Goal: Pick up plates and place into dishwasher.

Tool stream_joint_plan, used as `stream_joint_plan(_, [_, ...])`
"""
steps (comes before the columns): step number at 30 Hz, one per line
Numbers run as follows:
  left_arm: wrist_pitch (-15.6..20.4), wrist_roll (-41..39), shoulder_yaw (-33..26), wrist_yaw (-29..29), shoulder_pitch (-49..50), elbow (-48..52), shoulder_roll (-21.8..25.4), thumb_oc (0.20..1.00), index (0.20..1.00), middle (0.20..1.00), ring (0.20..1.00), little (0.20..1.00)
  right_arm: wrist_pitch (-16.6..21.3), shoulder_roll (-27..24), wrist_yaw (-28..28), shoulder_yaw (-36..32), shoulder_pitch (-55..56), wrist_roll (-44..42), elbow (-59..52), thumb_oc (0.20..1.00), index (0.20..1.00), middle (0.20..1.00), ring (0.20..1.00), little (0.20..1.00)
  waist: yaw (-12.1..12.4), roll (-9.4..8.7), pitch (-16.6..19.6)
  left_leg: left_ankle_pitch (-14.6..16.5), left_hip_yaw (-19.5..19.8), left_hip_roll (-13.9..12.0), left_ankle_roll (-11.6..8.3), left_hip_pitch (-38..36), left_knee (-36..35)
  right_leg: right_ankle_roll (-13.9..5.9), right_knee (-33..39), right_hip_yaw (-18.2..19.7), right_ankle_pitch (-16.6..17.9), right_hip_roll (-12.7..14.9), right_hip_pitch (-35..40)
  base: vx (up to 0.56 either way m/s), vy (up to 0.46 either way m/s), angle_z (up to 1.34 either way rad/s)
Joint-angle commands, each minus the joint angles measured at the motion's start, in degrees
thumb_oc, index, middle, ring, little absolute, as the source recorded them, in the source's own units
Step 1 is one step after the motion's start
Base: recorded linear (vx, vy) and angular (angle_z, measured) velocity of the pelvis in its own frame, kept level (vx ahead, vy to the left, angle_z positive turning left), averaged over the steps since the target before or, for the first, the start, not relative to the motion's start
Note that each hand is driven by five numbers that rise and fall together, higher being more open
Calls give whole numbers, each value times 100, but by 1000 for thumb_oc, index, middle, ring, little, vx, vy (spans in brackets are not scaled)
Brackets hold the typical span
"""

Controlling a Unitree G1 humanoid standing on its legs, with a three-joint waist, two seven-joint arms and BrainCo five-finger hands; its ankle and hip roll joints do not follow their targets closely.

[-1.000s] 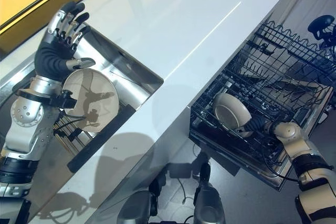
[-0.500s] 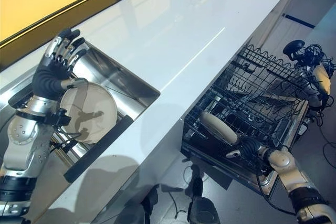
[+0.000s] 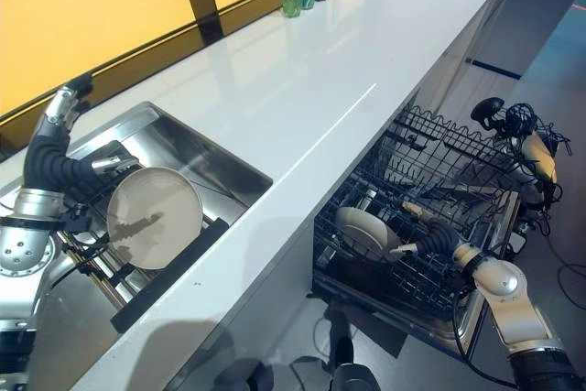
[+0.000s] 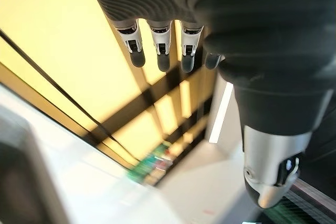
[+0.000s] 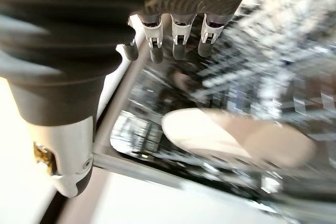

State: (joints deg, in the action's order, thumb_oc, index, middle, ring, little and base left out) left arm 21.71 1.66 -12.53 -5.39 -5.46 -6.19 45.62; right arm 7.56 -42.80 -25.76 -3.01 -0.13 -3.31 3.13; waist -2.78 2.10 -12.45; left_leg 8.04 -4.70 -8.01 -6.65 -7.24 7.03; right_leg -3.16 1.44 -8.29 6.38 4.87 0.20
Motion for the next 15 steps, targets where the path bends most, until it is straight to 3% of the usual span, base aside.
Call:
stream_joint_plan(1, [148,771,-246,-449,161,-302,524,1000,1000,1000,1000,1000,152,-364,-5,-260,-305,-507,-482,1000,1000,1000,1000,1000,-75,-272,194,-391,152,-290,-57,1095,1328,-39,-659,537,-967,99,281,52,-18,-7])
stream_joint_plan(4, [225,1322,-219,-470,290,-493,693,1000,1000,1000,1000,1000,238,-313,-100,-305,-345,-674,-531,1000,1000,1000,1000,1000,-40,-245,149,-324,322,-164,58,1149,1303,-34,-764,644,-1020,40,331,119,100,-22])
stream_joint_plan(7, [308,1838,-80,-461,460,-693,912,1000,1000,1000,1000,1000,165,-395,-53,-235,-427,-708,-537,1000,1000,1000,1000,1000,85,-78,158,-722,688,-34,45,944,147,-116,-815,810,-1200,-52,438,157,240,-19])
stream_joint_plan(9, [366,2179,97,-526,441,-781,1057,1000,1000,1000,1000,1000,154,-498,28,-284,-417,-805,-481,1000,1000,1000,1000,1000,141,-70,111,-843,840,46,19,1141,177,-129,-788,904,-1183,-15,481,83,211,-46])
stream_joint_plan(11, [336,2425,361,-434,358,-843,1224,1000,1000,1000,1000,1000,205,-630,92,-380,-371,-941,-384,1000,1000,1000,1000,1000,18,-3,86,-712,750,67,28,1016,120,-174,-916,883,-1321,65,406,83,243,-66])
stream_joint_plan(15, [257,2415,774,-272,161,-960,1559,1000,1000,1000,1000,1000,310,-766,78,-636,-19,-1080,-392,1000,1000,1000,1000,1000,-246,47,20,-614,523,140,34,934,175,-293,-1101,823,-1261,237,161,64,195,-27])
